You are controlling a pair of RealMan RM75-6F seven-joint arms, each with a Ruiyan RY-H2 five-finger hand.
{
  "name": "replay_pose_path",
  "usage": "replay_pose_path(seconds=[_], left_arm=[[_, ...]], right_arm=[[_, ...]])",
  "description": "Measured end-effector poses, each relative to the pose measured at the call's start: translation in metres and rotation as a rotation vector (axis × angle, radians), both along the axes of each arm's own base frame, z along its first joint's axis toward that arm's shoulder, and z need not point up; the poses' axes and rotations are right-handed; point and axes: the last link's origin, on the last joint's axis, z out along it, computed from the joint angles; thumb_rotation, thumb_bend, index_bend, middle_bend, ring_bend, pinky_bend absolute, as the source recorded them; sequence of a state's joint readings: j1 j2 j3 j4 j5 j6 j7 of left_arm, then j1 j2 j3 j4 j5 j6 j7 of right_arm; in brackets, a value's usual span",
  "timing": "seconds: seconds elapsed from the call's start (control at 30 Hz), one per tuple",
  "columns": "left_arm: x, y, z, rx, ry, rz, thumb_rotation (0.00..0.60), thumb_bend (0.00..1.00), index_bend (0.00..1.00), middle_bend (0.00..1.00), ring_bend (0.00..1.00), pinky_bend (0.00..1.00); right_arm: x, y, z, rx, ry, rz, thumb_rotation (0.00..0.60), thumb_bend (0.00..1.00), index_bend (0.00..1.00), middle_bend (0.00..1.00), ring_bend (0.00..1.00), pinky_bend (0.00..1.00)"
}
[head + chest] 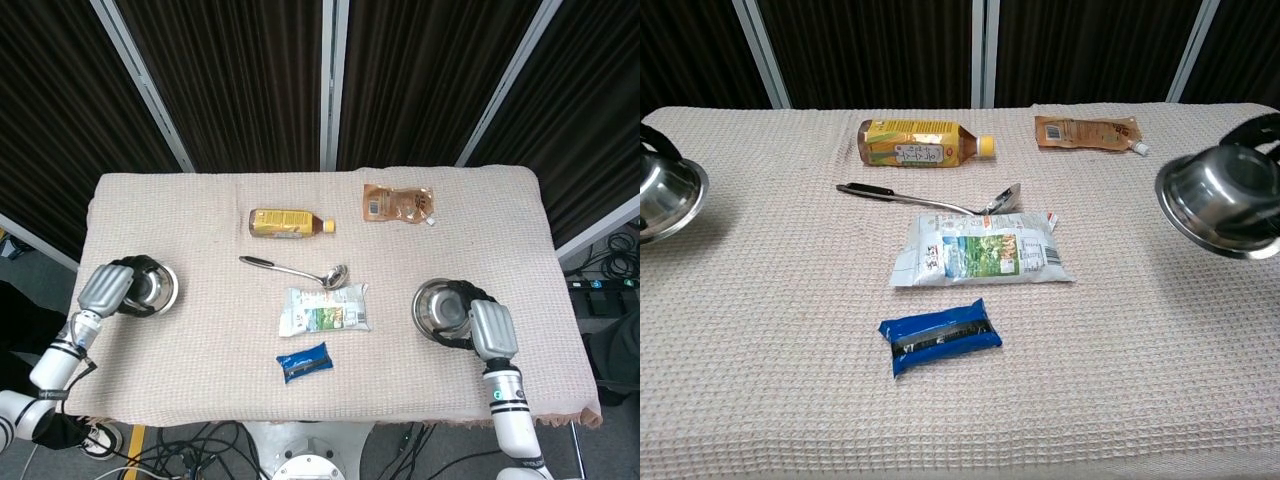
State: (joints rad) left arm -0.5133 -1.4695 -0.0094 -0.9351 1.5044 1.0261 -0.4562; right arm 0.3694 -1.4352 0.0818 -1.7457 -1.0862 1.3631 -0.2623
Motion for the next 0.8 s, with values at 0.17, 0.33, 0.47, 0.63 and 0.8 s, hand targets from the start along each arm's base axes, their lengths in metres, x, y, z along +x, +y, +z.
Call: replay_pose_path(seconds=[0.17, 0.33, 0.47, 0.63, 0.8], left_arm=[[0.005, -0.003, -0.015, -0.059, -0.004, -0.016, 0.600, 0.00, 0.10, 0.19, 0.18, 0.34], [0.005, -0.005, -0.014, -0.083, -0.010, -0.010, 0.600, 0.00, 0.00, 0.00, 0.00, 0.09], [0.006, -0.011, -0.004, -0.033, -0.030, -0.022, 0.600, 0.00, 0.00, 0.00, 0.00, 0.08], [0.002, -0.033, 0.004, 0.000, -0.044, -0.003, 0.600, 0.00, 0.00, 0.00, 0.00, 0.07], [-0.004, -0.079, 0.019, 0.107, -0.060, 0.029, 0.600, 0.00, 0.00, 0.00, 0.00, 0.10]], right_arm=[[-0.009, 0.007, -0.008, 0.052, 0.008, -0.076, 0.600, 0.05, 0.07, 0.11, 0.06, 0.10], [-0.014, 0.003, -0.012, 0.016, -0.031, -0.070, 0.600, 0.00, 0.00, 0.00, 0.00, 0.00], [-0.016, 0.004, -0.012, -0.041, -0.062, -0.032, 0.600, 0.00, 0.00, 0.00, 0.00, 0.00], [-0.019, 0.015, -0.012, -0.053, -0.086, -0.006, 0.600, 0.00, 0.00, 0.00, 0.00, 0.00], [-0.032, 0.032, -0.012, -0.075, -0.042, 0.024, 0.600, 0.00, 0.00, 0.00, 0.00, 0.00]])
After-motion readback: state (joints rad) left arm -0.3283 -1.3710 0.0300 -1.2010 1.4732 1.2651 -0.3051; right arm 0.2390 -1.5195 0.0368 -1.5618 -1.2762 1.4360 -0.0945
